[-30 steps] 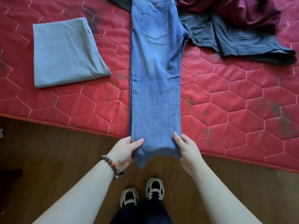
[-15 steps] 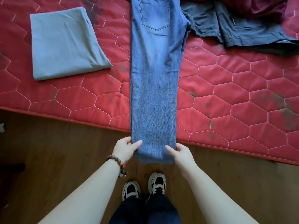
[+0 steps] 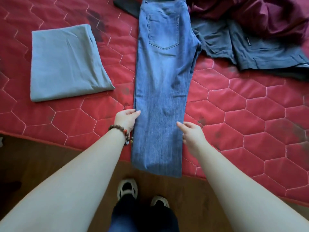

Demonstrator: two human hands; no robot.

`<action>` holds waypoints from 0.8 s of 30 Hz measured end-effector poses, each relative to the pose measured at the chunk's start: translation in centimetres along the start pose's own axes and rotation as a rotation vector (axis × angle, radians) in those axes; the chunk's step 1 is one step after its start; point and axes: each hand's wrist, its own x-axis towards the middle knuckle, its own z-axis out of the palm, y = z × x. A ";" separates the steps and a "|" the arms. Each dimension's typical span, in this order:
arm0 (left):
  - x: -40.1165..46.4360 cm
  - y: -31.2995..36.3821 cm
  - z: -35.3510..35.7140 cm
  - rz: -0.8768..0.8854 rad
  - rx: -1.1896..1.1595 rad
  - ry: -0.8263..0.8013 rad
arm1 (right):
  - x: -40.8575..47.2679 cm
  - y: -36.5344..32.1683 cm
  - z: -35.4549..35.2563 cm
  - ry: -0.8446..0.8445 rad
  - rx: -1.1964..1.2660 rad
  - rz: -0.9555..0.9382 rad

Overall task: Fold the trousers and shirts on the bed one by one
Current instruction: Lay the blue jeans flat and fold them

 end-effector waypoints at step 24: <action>15.5 14.2 4.7 0.029 0.352 -0.014 | 17.4 -15.3 0.2 0.284 0.001 0.129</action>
